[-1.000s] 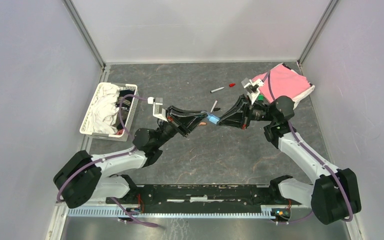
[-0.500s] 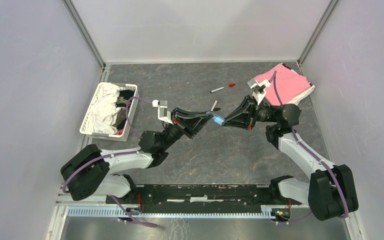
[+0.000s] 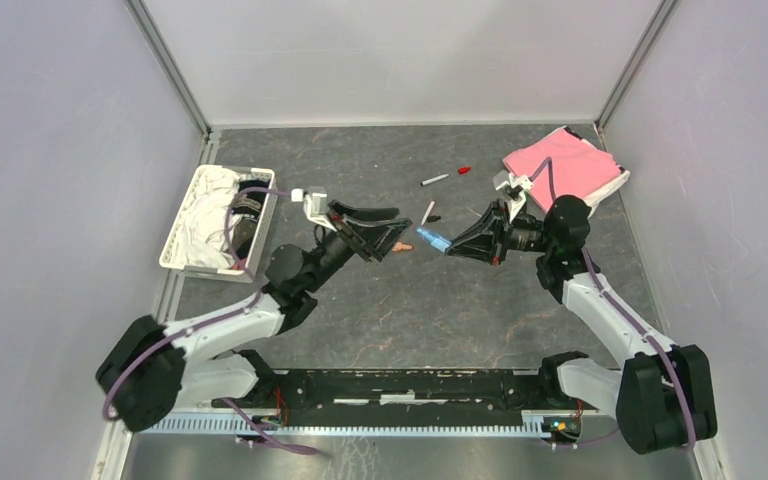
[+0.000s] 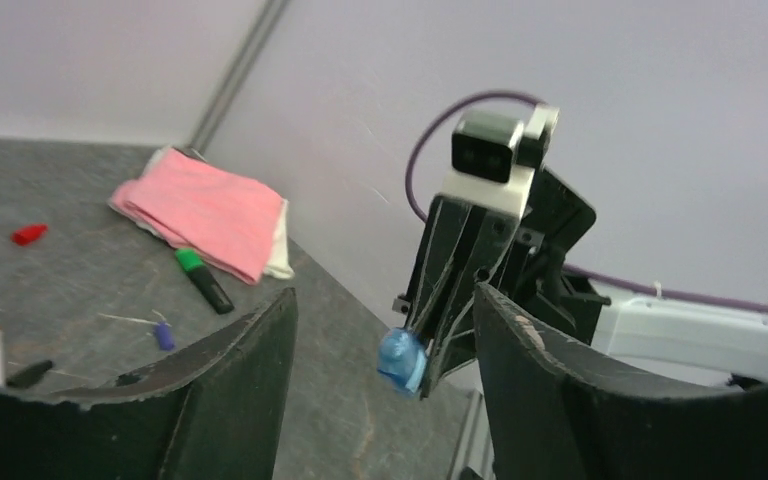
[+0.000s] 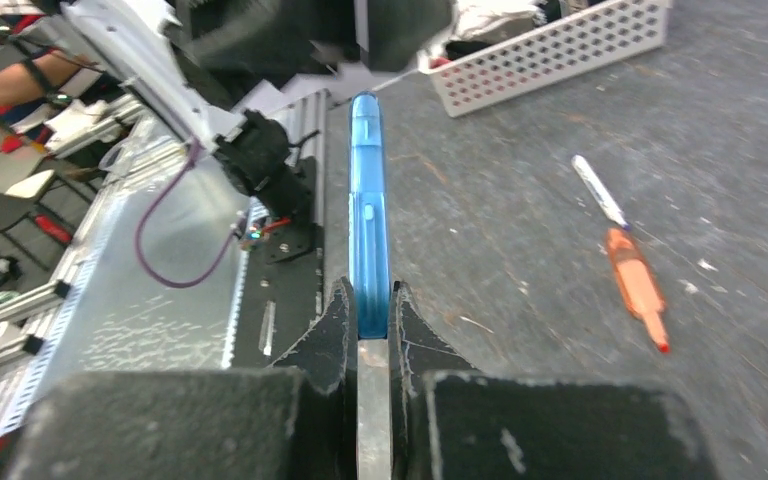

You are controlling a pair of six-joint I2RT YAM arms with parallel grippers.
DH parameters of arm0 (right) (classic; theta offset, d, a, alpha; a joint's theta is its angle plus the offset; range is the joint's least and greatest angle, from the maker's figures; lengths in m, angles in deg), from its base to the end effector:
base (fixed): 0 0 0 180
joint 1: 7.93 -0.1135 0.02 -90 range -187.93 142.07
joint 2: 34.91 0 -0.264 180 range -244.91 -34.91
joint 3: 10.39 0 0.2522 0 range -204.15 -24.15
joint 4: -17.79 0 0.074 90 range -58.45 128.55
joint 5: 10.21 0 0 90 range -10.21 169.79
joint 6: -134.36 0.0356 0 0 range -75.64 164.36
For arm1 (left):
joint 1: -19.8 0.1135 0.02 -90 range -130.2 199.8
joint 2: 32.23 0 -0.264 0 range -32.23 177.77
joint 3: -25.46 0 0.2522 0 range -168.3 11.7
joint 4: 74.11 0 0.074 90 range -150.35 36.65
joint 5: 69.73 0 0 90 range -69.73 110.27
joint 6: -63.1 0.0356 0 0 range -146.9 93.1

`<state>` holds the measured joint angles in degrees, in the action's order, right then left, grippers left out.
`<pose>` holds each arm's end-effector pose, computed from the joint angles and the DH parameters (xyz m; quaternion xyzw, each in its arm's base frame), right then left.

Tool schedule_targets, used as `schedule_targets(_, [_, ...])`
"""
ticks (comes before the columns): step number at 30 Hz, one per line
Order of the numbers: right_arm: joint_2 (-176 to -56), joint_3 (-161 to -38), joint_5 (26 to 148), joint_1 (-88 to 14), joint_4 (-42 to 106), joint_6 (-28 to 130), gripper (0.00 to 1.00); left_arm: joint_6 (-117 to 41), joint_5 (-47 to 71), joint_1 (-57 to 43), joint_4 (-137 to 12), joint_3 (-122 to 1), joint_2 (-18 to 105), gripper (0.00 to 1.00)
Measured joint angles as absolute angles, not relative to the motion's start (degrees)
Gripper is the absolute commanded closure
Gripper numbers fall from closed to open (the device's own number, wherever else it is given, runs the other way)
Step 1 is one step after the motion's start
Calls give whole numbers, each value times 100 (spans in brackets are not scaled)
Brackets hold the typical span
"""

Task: Insert the pens into the pen caps
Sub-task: Place the pen at the center of the board.

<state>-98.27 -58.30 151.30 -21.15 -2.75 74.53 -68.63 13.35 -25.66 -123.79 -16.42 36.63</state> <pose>0.2159 0.0854 0.2899 -0.3457 0.6053 0.5878 0.4105 0.1726 -0.1815 0.2875 0.0682 0.5512 -0.5972 0.5787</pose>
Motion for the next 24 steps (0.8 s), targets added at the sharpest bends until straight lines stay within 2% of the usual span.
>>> schedule_targets(4, [-9827,-5780,15016,-1675,363,6734,100,-6496,1633,-2452,-11485,-1642,2774,23])
schedule_targets(8, [-9962,-5775,14411,-893,1220,5786,99,-5989,1921,-2454,-10436,-1650,2063,22])
schedule_targets(13, [-10541,-5775,13386,-198,1652,5196,98,-5648,2065,-2452,-9695,-1522,1886,22])
schedule_targets(24, [-12113,-5972,11523,346,1803,4649,93,-5475,2151,-2452,-9328,-1100,1801,22])
